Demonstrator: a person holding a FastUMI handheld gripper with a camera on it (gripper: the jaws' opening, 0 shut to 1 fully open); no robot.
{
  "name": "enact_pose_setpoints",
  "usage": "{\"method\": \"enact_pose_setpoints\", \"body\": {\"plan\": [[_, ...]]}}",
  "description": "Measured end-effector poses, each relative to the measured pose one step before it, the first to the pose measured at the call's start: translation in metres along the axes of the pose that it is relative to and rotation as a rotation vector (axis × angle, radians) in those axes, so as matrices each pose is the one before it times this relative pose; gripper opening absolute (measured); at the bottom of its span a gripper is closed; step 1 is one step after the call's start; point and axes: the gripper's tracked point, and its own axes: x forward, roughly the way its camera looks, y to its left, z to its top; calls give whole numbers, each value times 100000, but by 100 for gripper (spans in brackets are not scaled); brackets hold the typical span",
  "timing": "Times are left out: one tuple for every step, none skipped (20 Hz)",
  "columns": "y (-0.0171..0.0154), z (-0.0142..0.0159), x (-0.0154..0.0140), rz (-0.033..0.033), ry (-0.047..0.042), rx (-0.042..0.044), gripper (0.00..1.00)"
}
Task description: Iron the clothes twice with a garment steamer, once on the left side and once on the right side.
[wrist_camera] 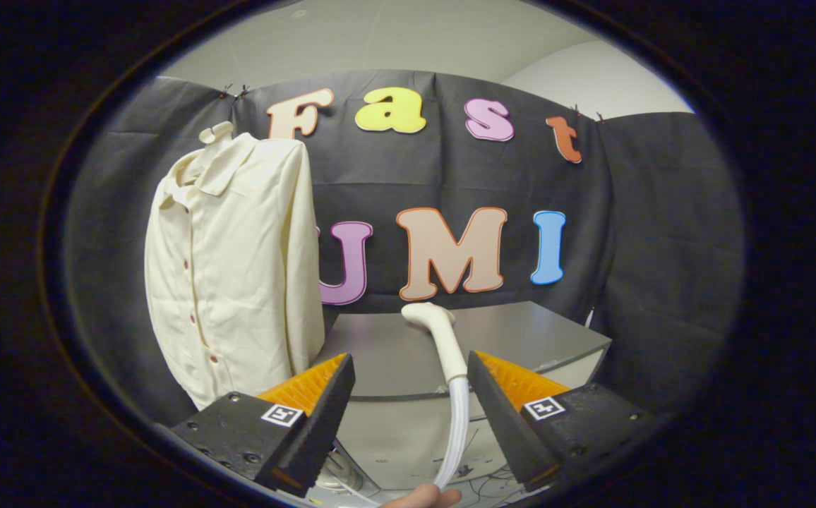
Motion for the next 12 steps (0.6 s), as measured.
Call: {"method": "enact_pose_setpoints", "body": {"plan": [[-314,731,1561,332,-103,-204,98],[-266,425,1462,685,631,-347,98],[-372,506,1536,84,422,-512,98],[-200,457,1735,505,895,-1008,98],[-300,209,1567,-313,1785,-223,98],[-588,-47,1395,-601,2420,-107,98],[-439,85,1488,-567,2301,-334,98],[-419,137,1494,-479,2467,8,98],[-466,220,1428,-602,1986,1074,98],[-138,293,1419,395,2392,958,98],[-140,182,1313,321,2808,58,98],[-125,-61,1279,-213,3039,-573,98]]}}
